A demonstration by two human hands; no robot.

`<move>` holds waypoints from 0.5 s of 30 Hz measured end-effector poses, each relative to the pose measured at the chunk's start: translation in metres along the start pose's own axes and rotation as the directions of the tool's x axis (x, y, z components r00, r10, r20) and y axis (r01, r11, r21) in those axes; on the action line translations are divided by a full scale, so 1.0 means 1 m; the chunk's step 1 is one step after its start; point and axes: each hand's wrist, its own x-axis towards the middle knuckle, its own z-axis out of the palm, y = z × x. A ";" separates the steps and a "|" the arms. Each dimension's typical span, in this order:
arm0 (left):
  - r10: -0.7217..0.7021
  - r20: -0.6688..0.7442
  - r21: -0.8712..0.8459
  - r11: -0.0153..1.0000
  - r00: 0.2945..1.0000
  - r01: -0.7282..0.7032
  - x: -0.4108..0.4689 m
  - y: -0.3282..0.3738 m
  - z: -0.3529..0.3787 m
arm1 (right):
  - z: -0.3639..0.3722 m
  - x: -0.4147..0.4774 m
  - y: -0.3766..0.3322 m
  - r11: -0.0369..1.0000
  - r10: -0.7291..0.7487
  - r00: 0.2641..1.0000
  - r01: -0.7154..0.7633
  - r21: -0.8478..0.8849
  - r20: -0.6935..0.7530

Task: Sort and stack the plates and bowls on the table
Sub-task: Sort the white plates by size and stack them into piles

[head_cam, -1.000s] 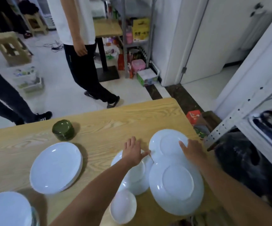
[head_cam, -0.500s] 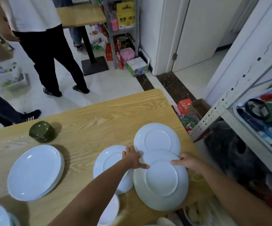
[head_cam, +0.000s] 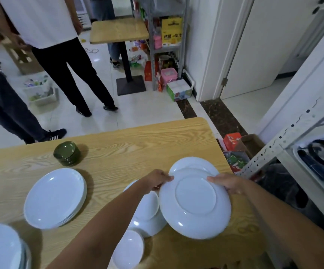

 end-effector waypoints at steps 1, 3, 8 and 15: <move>0.001 -0.008 -0.098 0.995 1.000 -0.002 -0.004 0.002 -0.006 | 0.000 0.002 -0.008 0.999 -0.029 0.999 0.030 0.018 -0.030; 0.022 -0.010 -0.272 0.962 1.000 -0.024 -0.010 0.005 -0.016 | 0.000 0.006 -0.024 0.990 -0.105 0.991 0.112 0.084 -0.082; 0.144 -0.029 -0.443 0.885 0.989 -0.141 -0.028 0.001 -0.042 | 0.007 0.016 -0.064 0.965 -0.157 0.987 0.150 0.217 0.017; 0.325 -0.331 -0.079 0.926 0.886 -0.369 -0.056 -0.027 -0.063 | 0.045 0.022 -0.106 0.989 0.104 0.990 -0.113 0.097 0.097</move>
